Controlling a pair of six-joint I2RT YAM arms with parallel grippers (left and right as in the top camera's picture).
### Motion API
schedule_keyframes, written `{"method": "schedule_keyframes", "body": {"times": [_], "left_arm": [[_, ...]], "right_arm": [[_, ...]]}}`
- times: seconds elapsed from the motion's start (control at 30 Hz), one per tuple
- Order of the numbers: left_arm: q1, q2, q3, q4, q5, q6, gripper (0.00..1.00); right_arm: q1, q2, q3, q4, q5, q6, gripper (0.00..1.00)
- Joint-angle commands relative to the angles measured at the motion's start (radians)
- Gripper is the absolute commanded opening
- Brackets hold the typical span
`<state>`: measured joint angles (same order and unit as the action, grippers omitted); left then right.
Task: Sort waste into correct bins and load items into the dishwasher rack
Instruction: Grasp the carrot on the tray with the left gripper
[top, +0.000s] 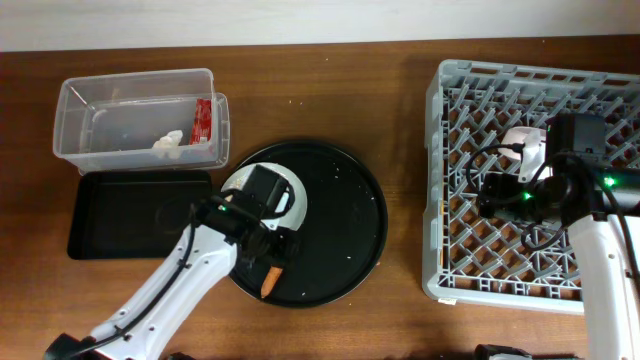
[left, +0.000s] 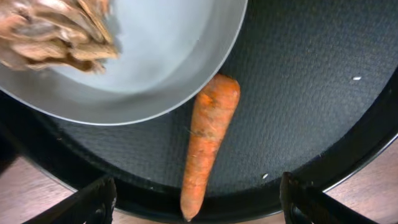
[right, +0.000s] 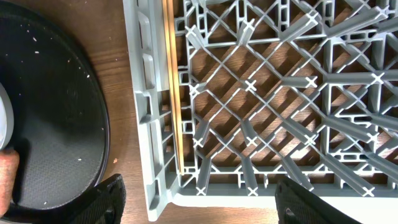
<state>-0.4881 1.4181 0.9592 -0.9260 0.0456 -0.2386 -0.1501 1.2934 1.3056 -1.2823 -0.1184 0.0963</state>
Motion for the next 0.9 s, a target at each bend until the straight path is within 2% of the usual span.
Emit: {"method": "schedule_keyframes", "body": {"times": [0.0, 0.13, 0.43, 0.53, 0.57, 0.67, 0.77, 0.83, 0.87], "left_arm": [[-0.025, -0.008, -0.058, 0.044, 0.027, -0.042, 0.83], [-0.038, 0.023, -0.096, 0.081, 0.038, -0.049, 0.83], [-0.040, 0.223, -0.096, 0.105, 0.090, -0.064, 0.83], [-0.040, 0.238, -0.096, 0.104, 0.090, -0.063, 0.61], [-0.040, 0.238, -0.095, 0.104, 0.090, -0.063, 0.50], [-0.040, 0.238, -0.093, 0.103, 0.090, -0.063, 0.31], [-0.039, 0.235, -0.075, 0.096, 0.090, -0.063, 0.22], [-0.039, 0.231, -0.044, 0.071, 0.089, -0.058, 0.21], [-0.039, 0.227, -0.028, 0.056, 0.089, -0.056, 0.17]], "right_arm": [[-0.007, 0.005, 0.007, -0.001, -0.010, -0.007, 0.77], [-0.007, 0.005, 0.007, -0.002, -0.010, -0.007, 0.77], [-0.007, 0.005, 0.007, -0.005, -0.010, -0.007, 0.77], [-0.007, 0.005, 0.007, -0.005, -0.010, -0.007, 0.77], [-0.007, 0.005, 0.007, -0.005, -0.009, -0.007, 0.77], [-0.007, 0.005, 0.007, -0.005, -0.009, -0.007, 0.77], [-0.007, 0.005, 0.007, -0.005, -0.009, -0.007, 0.77], [-0.007, 0.005, 0.007, -0.006, -0.009, -0.007, 0.77], [-0.007, 0.005, 0.007, -0.006, -0.009, -0.007, 0.77]]}}
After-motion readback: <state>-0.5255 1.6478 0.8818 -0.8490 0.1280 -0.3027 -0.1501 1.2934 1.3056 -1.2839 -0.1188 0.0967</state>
